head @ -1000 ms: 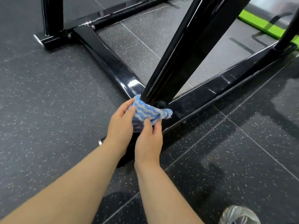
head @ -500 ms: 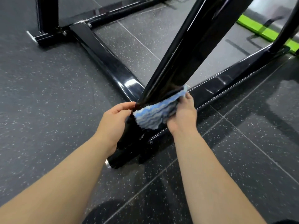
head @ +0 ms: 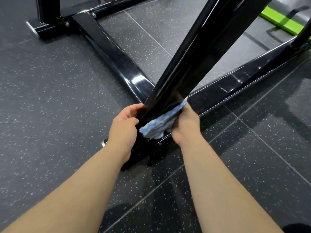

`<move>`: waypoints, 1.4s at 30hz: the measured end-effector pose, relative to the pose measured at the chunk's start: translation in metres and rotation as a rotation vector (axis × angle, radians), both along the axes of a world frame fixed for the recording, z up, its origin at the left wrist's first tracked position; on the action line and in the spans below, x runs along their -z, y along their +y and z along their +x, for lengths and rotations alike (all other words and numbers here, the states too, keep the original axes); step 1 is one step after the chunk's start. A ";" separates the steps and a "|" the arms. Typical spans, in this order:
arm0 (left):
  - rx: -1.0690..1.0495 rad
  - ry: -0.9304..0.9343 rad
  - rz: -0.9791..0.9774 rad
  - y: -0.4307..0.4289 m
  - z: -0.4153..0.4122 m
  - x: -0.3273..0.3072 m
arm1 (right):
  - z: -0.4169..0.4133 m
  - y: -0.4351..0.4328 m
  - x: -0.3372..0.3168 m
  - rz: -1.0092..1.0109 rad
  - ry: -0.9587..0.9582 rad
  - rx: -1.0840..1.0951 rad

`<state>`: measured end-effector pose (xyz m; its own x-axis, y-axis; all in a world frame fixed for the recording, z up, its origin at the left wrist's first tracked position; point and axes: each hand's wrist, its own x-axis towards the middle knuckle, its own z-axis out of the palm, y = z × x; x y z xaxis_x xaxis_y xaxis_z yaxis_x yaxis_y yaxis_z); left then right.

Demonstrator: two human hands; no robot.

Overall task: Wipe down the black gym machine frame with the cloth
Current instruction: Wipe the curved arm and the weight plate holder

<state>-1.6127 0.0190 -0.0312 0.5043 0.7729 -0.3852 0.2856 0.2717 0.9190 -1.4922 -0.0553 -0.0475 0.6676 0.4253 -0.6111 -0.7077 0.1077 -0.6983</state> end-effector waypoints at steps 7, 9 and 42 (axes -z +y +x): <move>-0.010 -0.063 -0.053 0.002 -0.005 0.001 | -0.030 -0.011 0.009 -0.015 -0.091 0.091; -0.056 -0.079 -0.061 0.004 -0.008 0.001 | -0.028 -0.016 0.001 0.033 -0.183 0.312; -0.095 0.325 0.502 -0.017 -0.016 0.037 | -0.063 -0.011 0.043 -0.112 0.056 -0.114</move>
